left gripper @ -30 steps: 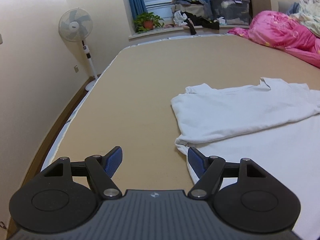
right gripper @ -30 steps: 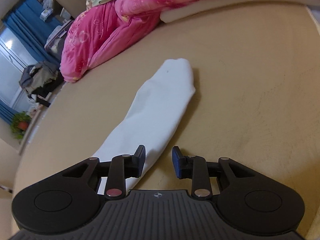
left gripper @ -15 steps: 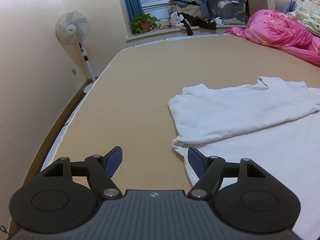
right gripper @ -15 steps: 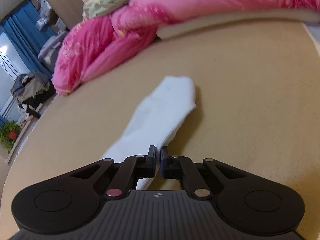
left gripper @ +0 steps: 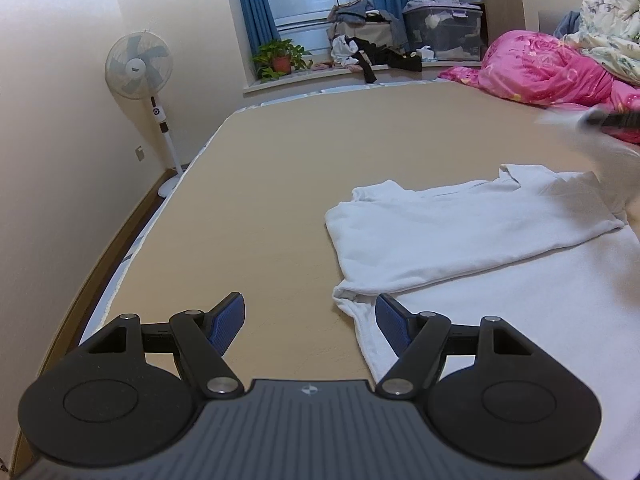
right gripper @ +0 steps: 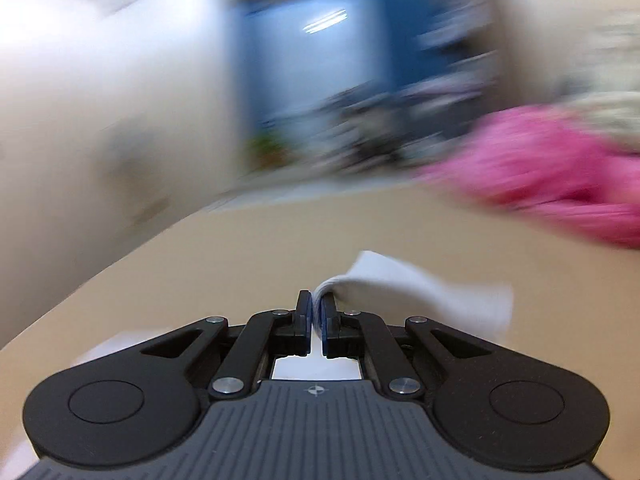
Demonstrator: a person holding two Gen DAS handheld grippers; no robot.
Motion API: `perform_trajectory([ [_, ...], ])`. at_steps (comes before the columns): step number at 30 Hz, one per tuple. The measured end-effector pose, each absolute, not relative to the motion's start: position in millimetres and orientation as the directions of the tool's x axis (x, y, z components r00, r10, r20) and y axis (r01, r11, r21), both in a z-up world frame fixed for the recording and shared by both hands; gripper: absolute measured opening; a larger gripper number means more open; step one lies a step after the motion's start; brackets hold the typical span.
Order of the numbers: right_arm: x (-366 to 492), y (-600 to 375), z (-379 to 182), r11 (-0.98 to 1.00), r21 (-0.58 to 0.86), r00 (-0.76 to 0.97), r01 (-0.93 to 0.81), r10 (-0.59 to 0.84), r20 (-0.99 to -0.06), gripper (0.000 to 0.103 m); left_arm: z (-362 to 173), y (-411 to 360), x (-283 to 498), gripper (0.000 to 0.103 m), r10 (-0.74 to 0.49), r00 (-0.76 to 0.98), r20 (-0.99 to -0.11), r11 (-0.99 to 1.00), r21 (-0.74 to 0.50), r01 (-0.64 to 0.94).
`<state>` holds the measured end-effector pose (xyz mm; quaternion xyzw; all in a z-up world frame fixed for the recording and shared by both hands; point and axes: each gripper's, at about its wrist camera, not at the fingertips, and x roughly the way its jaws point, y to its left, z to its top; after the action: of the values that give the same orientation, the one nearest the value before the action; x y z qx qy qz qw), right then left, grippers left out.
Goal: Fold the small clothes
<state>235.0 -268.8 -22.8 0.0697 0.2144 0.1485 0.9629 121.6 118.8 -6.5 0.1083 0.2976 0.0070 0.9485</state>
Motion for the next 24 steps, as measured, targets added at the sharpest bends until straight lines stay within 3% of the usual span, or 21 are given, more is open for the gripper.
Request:
perform_trajectory([
  [2, 230, -224, -39, 0.894, 0.258, 0.750, -0.367, 0.448, -0.486, 0.009, -5, 121, 120, 0.077, 0.079, 0.821, -0.565, 0.978, 0.204, 0.047],
  [4, 221, -204, -47, 0.875, 0.278, 0.696, -0.397, 0.484, -0.530, 0.018, -3, 124, 118, 0.077, 0.074, 0.821, -0.567, 0.982, 0.187, 0.041],
  [10, 200, -251, -9, 0.893, 0.251, 0.710, -0.372, 0.449, -0.543, 0.027, 4, 119, 108, 0.075, 0.012, 0.839, -0.543, 0.983, 0.160, 0.089],
  [11, 196, -265, 0, 0.905, 0.236, 0.727, -0.355, 0.426, -0.539, 0.032, 5, 119, 108, 0.065, -0.006, 0.841, -0.542, 0.985, 0.142, 0.098],
  [12, 191, -282, 10, 0.916, 0.225, 0.744, -0.333, 0.401, -0.534, 0.034, 7, 119, 109, 0.048, -0.046, 0.836, -0.547, 0.988, 0.102, 0.120],
  [15, 171, -330, 18, 0.939, 0.220, 0.796, -0.263, 0.340, -0.500, 0.042, 5, 111, 125, 0.019, -0.123, 0.808, -0.576, 0.985, 0.026, 0.169],
  [18, 158, -362, -6, 0.952, 0.266, 0.822, -0.153, 0.272, -0.500, 0.043, -2, 88, 149, 0.018, -0.170, 0.785, -0.596, 0.979, -0.014, 0.201],
  [21, 160, -370, -27, 0.964, 0.261, 0.784, -0.047, 0.197, -0.588, 0.043, -18, 66, 183, 0.018, -0.191, 0.751, -0.631, 0.981, -0.092, 0.173],
  [24, 155, -372, -26, 0.967, 0.249, 0.819, -0.055, 0.186, -0.543, 0.043, -38, 55, 220, 0.022, -0.194, 0.731, -0.655, 0.978, -0.191, 0.089],
])
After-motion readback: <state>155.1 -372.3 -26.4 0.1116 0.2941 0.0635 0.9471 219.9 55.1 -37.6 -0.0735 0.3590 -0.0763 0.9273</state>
